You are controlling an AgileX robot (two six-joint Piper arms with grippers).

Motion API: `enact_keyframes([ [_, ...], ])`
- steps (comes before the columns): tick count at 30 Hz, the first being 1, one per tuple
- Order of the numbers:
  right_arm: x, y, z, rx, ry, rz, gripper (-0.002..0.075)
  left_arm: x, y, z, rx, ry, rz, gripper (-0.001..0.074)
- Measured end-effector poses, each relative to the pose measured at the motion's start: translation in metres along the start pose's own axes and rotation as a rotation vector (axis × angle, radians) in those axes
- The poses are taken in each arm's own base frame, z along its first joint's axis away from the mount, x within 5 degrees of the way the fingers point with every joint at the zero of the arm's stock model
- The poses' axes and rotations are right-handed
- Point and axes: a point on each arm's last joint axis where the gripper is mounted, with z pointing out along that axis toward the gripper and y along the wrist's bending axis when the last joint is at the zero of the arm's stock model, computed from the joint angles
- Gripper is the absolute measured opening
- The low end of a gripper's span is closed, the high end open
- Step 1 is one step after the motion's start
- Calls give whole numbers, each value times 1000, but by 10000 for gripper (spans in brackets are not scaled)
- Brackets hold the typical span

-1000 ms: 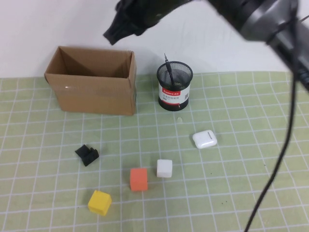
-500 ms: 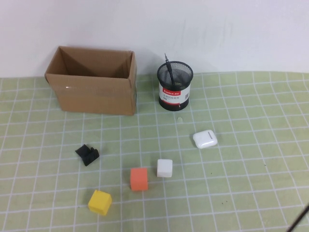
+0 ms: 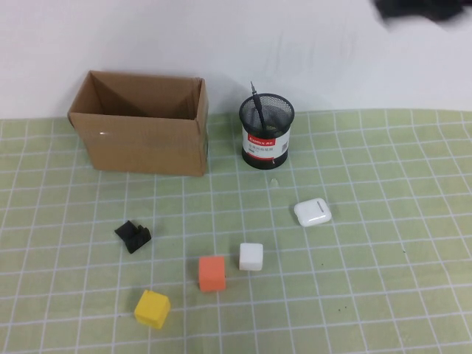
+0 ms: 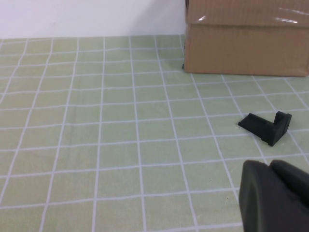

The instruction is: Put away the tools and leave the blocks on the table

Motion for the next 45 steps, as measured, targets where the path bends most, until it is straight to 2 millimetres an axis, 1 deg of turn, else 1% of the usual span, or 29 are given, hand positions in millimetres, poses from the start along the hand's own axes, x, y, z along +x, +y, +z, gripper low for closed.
enact_keyframes([
  [2,27,-6,-4,18,-55,-36,-9,0,0,0,0,0,0,-3],
  [3,39,-8,-5,26,-86,-30,-8,0,0,0,0,0,0,-3],
  [5,71,-13,-5,39,-176,9,-8,0,0,0,0,0,0,-3],
  [6,84,-14,-6,45,-236,33,-8,0,0,0,0,0,0,-3],
  [8,120,-16,-4,74,-340,82,-8,0,0,0,0,0,0,-3],
  [9,139,-16,1,100,-362,98,-8,0,0,0,0,0,0,-3],
  [11,177,-16,3,162,-448,123,-8,0,0,0,0,0,0,-3],
  [12,192,-15,2,189,-491,135,-8,0,0,0,0,0,0,-3],
  [14,227,-13,5,261,-560,149,-8,0,0,0,0,0,0,-3],
  [15,239,-12,6,291,-592,153,-8,0,0,0,0,0,0,-3],
  [17,269,-8,10,358,-631,171,-8,0,0,0,0,0,0,-3],
  [20,306,-1,19,422,-634,205,-8,0,0,0,0,0,0,-3],
  [23,340,7,33,455,-618,218,-8,0,0,0,0,0,0,-3],
  [25,352,9,34,451,-501,277,-9,0,0,0,0,0,0,-3],
  [28,364,12,39,444,-412,291,-9,0,0,0,0,0,0,-3],
  [29,369,13,41,435,-346,307,-9,0,0,0,0,0,0,-3],
  [30,371,13,42,430,-320,317,-9,0,0,0,0,0,0,-3],
  [45,372,13,42,432,-317,313,-9,0,0,0,0,0,0,-3],
])
